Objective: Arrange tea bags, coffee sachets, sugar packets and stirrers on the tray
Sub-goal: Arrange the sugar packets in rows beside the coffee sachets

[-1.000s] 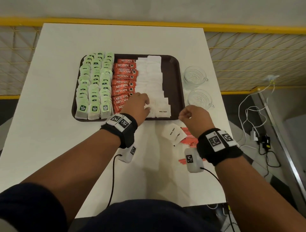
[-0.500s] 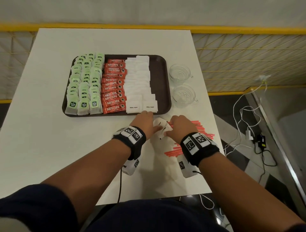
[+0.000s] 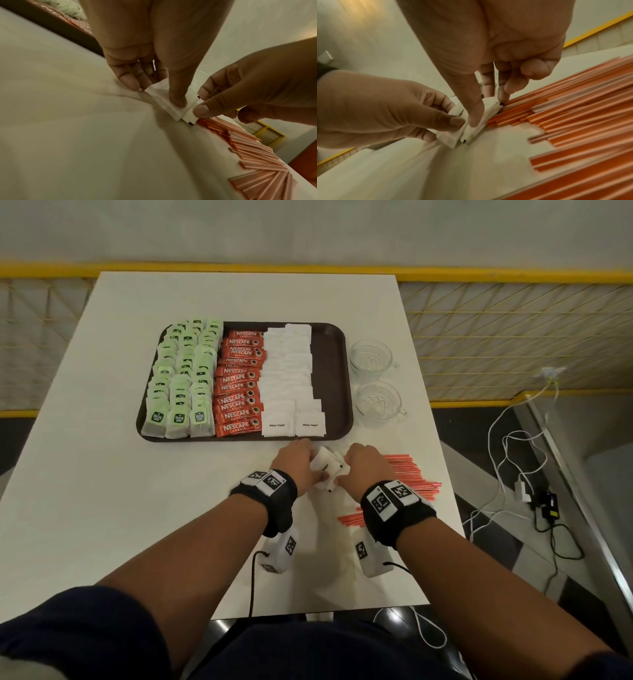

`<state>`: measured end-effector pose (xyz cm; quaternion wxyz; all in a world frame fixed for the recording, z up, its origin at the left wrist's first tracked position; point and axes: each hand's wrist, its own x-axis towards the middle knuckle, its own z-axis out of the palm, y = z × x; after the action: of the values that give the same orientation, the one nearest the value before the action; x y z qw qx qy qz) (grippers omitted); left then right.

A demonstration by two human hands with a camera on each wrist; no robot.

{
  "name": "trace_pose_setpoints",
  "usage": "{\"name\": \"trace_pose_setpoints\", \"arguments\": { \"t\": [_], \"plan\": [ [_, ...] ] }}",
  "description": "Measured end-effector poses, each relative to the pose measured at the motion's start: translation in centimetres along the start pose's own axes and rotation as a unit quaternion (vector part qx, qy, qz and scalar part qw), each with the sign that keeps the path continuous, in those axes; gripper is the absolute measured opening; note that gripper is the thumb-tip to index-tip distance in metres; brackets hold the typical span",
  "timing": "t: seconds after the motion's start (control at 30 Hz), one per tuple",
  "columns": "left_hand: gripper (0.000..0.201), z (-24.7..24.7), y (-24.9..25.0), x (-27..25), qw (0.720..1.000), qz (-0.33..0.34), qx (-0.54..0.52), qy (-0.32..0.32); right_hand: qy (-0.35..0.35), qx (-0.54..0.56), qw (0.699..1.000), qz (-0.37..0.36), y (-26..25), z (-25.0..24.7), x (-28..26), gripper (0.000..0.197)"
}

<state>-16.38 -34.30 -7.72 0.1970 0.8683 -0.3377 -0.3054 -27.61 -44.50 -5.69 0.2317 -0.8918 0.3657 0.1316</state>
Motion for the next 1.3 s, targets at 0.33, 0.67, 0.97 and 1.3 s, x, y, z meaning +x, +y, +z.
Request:
{"name": "trace_pose_setpoints", "arguments": {
  "t": [0.33,0.67,0.97,1.3],
  "plan": [
    [0.028,-0.1,-0.4,-0.8,0.996,-0.001,-0.078,-0.039,0.008,0.036,0.999,0.011,-0.4,-0.2,0.5,0.035],
    [0.025,-2.8,-2.5,-1.4,0.987,0.018,-0.159,-0.027,0.016,0.201,0.979,0.004,-0.7,-1.2,1.0,0.014],
    [0.035,-5.7,-4.8,-0.2,0.912,-0.011,-0.408,-0.048,0.018,0.357,0.934,-0.006,-3.4,-1.1,2.7,0.014],
    [0.031,-8.6,-8.4,1.7,0.909,-0.016,-0.415,0.038,0.134,0.350,0.923,0.085,-4.4,-0.3,5.7,0.013]
  ]
}}
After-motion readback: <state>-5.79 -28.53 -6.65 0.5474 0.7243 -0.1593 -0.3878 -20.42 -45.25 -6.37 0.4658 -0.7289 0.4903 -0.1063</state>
